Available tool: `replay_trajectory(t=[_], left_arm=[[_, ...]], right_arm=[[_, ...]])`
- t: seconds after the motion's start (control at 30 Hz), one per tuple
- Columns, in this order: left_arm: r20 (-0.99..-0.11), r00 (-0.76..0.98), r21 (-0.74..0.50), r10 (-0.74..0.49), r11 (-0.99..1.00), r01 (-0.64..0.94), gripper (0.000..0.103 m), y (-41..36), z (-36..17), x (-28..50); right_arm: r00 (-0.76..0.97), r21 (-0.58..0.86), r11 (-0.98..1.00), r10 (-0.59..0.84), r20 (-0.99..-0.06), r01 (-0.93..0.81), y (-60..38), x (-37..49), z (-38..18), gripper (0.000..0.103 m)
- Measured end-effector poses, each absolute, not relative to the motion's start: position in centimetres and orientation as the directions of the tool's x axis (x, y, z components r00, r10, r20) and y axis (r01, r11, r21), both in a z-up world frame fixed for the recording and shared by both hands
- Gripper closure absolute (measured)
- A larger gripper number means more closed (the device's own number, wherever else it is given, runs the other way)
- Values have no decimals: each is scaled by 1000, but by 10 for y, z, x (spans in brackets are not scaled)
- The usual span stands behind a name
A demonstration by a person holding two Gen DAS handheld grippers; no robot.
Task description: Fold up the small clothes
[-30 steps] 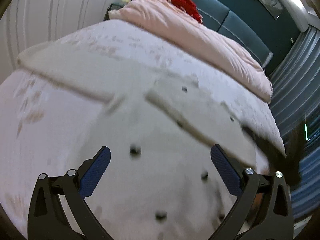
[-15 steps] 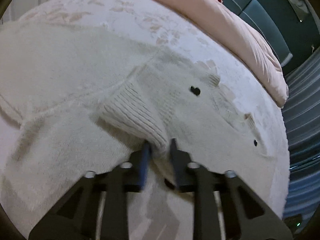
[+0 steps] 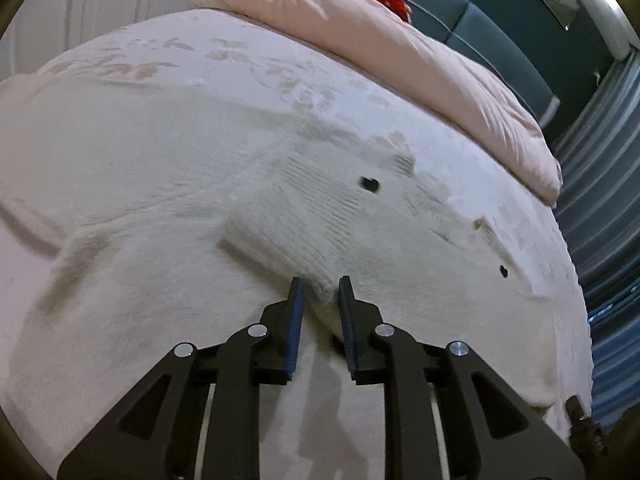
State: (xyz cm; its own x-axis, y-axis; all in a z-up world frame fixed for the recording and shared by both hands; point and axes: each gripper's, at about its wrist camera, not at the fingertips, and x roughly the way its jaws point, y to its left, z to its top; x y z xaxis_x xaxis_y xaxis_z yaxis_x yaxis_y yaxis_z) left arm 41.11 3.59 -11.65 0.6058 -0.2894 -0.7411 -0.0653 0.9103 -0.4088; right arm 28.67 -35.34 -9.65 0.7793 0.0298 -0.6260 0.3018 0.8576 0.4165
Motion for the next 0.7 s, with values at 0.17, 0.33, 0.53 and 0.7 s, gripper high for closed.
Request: replay_trajectory(t=[0.17,0.33,0.53,0.7], left_arm=[[-740,620,-430,-259,892,-141,70,85,-109,390],[-747,654,-380,-120,884,-272,38,186,-98,374],[-774,627,-337,86,783,-523,34,331,-99,399],[-806,580,-408,117,600,-688,43,418,-122,428]], right_arm=[[607,91,953,-108,-787,287,-321,353,-131,93],[675,141,946,-99,-731,292,-304,322,-116,89],[676,104,969,-77,-733,223,-257,276,-127,82],[636,72,968,-101,-765,240,-246,274,-143,77]])
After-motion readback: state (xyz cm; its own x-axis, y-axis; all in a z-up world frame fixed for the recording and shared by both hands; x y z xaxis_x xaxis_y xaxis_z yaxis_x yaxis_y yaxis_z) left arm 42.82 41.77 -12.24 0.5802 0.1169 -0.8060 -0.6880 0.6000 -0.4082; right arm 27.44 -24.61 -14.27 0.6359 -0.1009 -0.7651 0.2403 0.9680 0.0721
